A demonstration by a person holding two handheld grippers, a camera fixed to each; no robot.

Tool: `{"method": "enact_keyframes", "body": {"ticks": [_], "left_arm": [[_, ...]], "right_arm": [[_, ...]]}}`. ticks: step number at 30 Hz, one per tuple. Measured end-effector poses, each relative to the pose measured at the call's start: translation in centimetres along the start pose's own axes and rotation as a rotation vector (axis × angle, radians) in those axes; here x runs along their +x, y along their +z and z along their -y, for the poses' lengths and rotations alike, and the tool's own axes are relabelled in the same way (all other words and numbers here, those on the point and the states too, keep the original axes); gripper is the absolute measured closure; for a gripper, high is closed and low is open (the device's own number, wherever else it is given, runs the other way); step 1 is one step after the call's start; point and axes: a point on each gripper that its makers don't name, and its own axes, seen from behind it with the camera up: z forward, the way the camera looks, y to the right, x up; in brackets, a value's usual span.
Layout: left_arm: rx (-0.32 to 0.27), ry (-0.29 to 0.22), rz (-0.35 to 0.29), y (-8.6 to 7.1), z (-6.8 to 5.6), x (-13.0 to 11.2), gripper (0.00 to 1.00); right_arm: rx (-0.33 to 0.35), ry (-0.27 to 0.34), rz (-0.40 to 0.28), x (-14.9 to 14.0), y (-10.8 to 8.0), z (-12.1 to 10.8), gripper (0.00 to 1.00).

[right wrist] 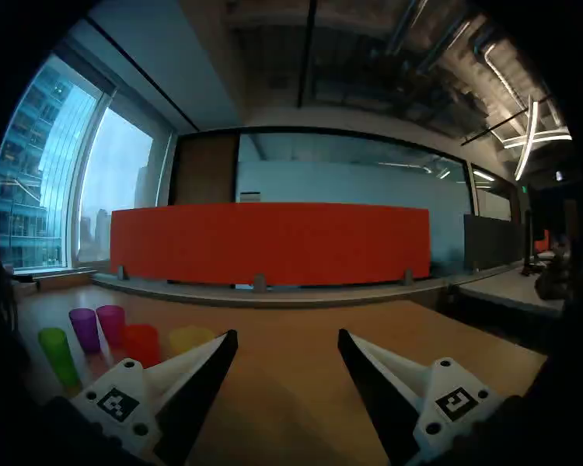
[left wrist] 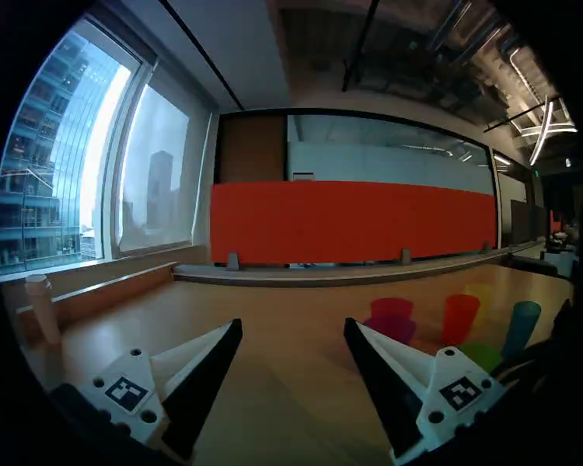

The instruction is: Pour water

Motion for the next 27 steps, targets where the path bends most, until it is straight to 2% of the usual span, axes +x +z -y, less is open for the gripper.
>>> {"method": "enact_keyframes", "body": {"ticks": [27], "left_arm": [[0.000, 0.000, 0.000, -0.1, 0.0, 0.1, 0.02]], "right_arm": [[-0.001, 0.006, 0.028, -1.5, 0.1, -0.3, 0.00]]}}
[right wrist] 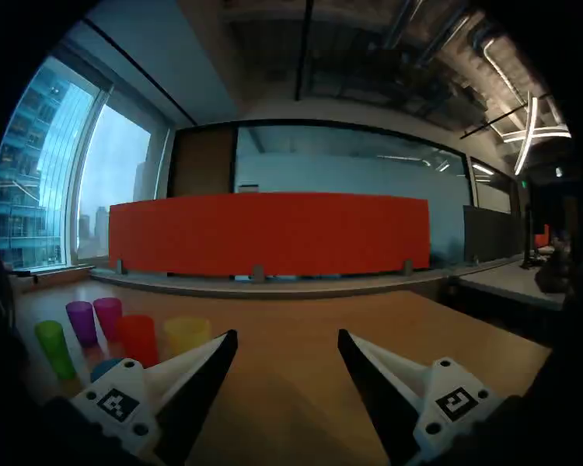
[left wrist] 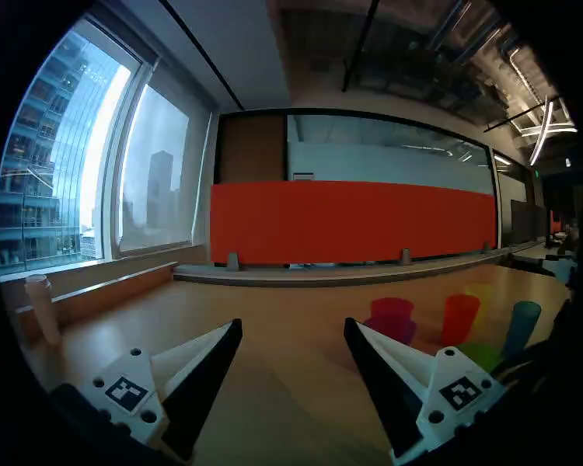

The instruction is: Pour water

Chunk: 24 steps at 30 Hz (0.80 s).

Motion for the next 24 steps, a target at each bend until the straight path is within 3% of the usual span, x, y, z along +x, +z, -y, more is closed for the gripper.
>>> {"method": "enact_keyframes", "body": {"ticks": [24], "left_arm": [[0.000, 0.000, 0.000, 0.09, 0.01, -0.02, 0.02]], "right_arm": [[-0.002, 0.000, 0.002, 0.17, 0.05, 0.11, 0.00]]}}
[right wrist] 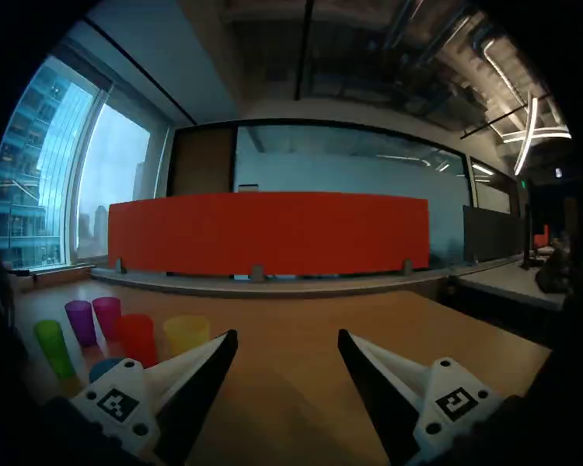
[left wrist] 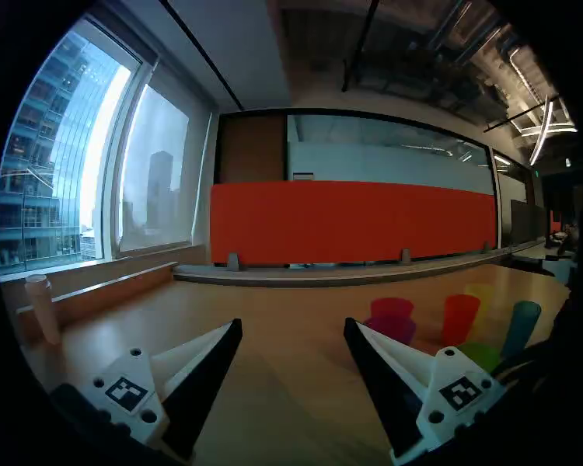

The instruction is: Pour water

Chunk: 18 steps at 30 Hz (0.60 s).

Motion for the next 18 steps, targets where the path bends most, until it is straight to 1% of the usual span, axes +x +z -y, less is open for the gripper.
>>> {"method": "enact_keyframes", "body": {"ticks": [18], "left_arm": [[0.000, 0.000, 0.000, 0.05, -0.08, -0.02, 0.02]], "right_arm": [[0.000, 0.000, 0.001, -0.06, -0.03, -0.01, 0.00]]}}
